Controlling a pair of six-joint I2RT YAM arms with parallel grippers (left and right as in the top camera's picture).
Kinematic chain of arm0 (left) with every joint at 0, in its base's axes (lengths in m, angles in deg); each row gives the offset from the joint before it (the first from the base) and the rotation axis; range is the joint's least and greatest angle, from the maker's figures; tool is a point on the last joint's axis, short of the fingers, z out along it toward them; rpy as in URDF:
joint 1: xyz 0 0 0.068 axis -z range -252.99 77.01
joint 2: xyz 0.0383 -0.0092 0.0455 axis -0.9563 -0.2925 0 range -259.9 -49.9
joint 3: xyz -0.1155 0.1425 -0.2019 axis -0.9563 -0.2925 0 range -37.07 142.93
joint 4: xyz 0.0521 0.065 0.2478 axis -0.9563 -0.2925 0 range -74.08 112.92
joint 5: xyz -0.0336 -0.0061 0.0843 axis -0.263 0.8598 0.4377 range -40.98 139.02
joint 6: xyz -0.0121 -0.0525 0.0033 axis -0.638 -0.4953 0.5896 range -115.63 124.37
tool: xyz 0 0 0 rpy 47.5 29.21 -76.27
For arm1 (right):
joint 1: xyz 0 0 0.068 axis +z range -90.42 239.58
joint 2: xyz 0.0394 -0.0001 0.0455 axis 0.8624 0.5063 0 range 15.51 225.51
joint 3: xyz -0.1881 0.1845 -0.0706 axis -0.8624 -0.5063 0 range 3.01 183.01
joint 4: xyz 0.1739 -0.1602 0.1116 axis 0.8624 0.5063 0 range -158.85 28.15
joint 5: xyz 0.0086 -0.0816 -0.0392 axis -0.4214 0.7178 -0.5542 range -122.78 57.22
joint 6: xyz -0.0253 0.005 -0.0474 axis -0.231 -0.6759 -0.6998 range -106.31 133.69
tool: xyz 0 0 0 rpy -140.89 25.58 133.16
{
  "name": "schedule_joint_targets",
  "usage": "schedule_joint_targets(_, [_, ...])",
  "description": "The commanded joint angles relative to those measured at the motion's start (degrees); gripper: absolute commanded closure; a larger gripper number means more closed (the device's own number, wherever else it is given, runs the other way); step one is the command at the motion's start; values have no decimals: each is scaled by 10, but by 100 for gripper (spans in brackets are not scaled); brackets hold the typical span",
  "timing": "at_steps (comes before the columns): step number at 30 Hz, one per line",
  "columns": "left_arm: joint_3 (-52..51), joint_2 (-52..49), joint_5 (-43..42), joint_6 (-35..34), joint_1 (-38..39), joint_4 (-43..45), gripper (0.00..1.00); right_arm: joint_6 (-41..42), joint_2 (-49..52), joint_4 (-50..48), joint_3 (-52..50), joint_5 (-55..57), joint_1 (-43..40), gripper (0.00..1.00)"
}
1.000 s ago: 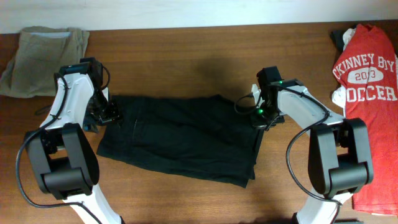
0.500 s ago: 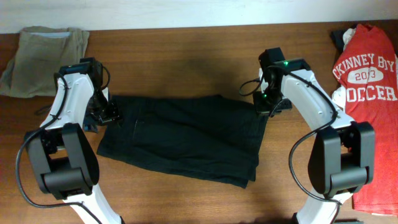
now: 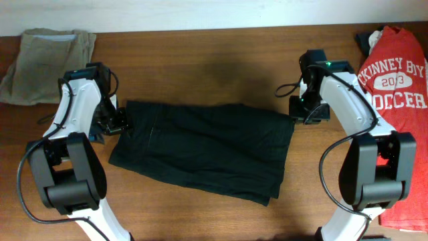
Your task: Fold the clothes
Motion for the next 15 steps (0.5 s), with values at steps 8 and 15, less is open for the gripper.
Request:
schedule_joint_targets(8, [19, 6, -7, 3, -5, -2, 28, -68, -47, 117, -4, -189, 50, 30])
schedule_joint_targets(15, [18, -23, -10, 3, -5, -3, 33, -6, -139, 71, -191, -152, 111, 25])
